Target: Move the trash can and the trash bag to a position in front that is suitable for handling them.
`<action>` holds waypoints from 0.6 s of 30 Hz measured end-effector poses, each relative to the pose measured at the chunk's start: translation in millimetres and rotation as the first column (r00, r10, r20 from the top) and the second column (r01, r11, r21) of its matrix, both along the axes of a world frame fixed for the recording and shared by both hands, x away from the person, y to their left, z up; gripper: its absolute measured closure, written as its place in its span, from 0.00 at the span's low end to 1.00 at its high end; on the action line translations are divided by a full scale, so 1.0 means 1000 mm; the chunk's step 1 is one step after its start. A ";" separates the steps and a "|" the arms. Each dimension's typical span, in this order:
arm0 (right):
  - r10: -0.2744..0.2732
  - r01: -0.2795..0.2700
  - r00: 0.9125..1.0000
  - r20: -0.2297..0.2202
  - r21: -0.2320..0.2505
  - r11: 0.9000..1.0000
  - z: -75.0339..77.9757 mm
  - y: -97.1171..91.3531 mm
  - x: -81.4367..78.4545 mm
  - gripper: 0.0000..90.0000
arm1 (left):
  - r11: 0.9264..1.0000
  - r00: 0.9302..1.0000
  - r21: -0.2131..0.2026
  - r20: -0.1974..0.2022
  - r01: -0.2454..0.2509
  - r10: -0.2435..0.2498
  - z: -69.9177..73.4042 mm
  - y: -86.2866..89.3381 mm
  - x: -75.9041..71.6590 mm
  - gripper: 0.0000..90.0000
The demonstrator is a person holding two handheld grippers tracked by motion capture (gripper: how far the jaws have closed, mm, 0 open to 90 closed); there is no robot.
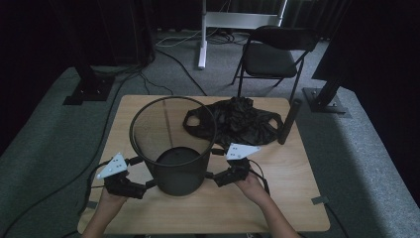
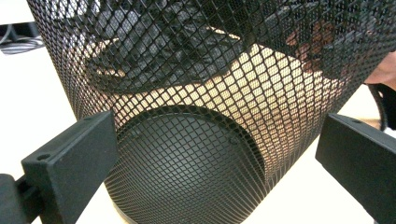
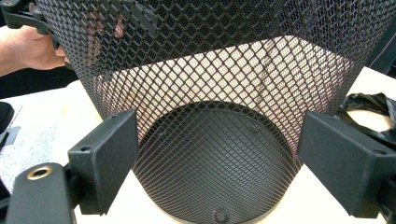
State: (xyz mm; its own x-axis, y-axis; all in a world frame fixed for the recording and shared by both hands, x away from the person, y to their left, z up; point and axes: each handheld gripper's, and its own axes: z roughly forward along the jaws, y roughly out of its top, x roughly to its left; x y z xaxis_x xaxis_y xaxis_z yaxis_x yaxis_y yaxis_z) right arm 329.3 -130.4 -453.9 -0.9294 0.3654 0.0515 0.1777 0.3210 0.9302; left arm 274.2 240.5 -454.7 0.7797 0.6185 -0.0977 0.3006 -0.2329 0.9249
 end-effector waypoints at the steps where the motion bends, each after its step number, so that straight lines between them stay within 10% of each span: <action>1: 0.000 0.000 1.000 0.003 0.001 1.000 0.000 -0.004 -0.002 0.14 | 1.000 1.000 0.007 0.004 0.002 -0.002 0.000 -0.003 -0.001 0.00; 14: -0.009 0.010 0.999 0.038 -0.035 0.999 0.000 -0.033 -0.019 0.14 | 0.999 0.999 -0.010 -0.004 0.040 -0.040 0.000 -0.027 -0.009 0.00; 18: 0.015 -0.014 1.000 0.017 -0.043 0.999 -0.001 -0.042 -0.019 0.14 | 1.000 0.999 -0.010 0.049 0.012 -0.012 0.002 -0.023 -0.013 0.00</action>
State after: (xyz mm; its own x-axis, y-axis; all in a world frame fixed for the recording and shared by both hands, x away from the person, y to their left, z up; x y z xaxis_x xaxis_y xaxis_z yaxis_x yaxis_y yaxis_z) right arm 309.9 -172.7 -455.0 -0.9352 0.3536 0.0197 0.1566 0.3629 0.9186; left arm 260.9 217.5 -452.6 0.7911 0.6081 -0.0661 0.2526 -0.2264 0.9407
